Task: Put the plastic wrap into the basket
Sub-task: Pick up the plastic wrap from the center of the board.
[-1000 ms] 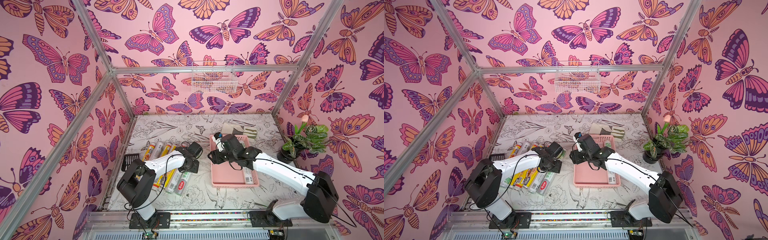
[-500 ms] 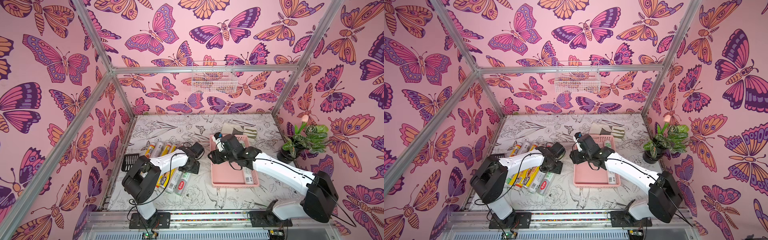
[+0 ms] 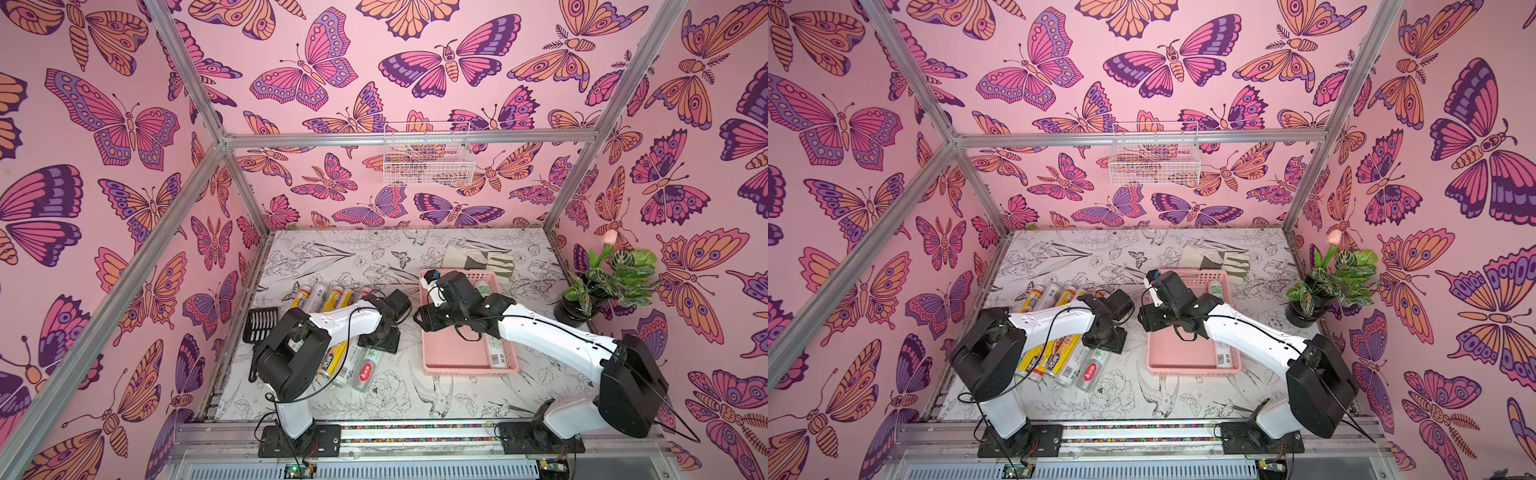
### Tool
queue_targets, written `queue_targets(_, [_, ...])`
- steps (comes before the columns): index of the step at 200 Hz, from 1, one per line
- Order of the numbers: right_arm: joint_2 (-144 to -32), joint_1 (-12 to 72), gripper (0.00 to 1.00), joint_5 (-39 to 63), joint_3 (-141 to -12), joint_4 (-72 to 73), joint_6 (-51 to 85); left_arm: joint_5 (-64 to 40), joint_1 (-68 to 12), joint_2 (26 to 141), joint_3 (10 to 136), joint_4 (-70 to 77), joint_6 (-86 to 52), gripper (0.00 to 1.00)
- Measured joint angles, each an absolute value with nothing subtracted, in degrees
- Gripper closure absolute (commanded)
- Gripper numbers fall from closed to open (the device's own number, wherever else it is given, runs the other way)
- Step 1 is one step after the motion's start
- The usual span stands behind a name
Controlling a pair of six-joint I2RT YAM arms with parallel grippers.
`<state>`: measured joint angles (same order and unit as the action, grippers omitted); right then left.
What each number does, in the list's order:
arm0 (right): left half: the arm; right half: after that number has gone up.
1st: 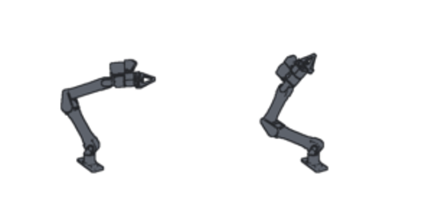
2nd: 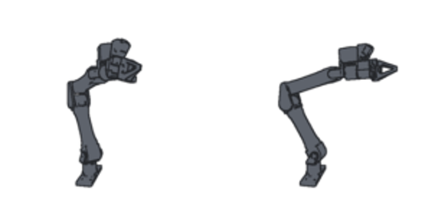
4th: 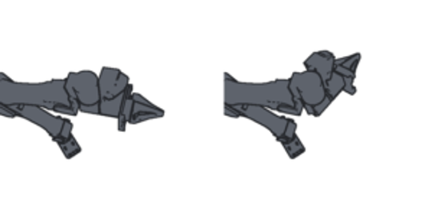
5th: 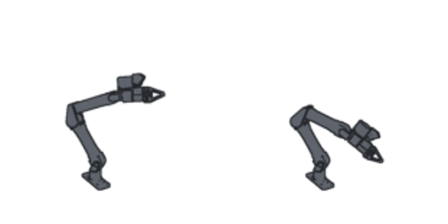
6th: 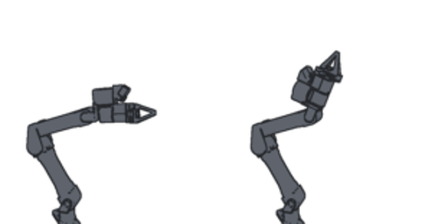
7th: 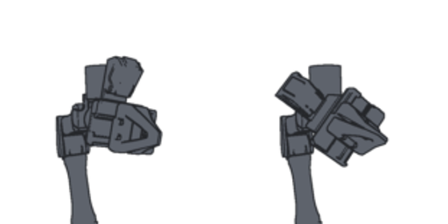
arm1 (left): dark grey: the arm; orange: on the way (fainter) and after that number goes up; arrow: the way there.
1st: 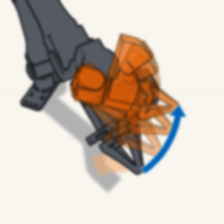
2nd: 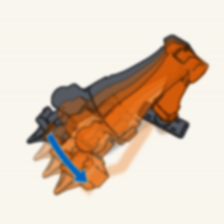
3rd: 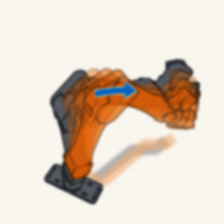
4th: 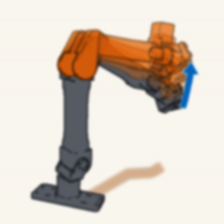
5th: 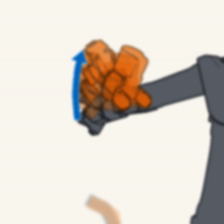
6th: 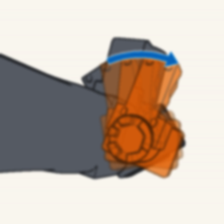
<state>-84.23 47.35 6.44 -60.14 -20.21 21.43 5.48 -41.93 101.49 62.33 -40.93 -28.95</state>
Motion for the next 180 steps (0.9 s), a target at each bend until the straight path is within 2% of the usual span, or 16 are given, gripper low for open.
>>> queue_targets(28, [-84.12, 47.33, 0.36, 5.91, -59.9, -20.21, 21.41, 5.65, -42.04, 101.51, 62.39, -41.36, -28.95, 0.34])
queue_targets(101, [-82.0, 47.33, 0.36, 4.29, -58.15, -20.23, 21.41, 5.5, -44.01, 101.14, 63.92, -42.65, -28.99, 0.62])
queue_targets(180, [-71.64, 45.82, 0.36, -2.96, -52.73, -19.2, 23.59, 3.97, -45.04, 88.97, 68.82, -43.48, -30.11, 0.68])
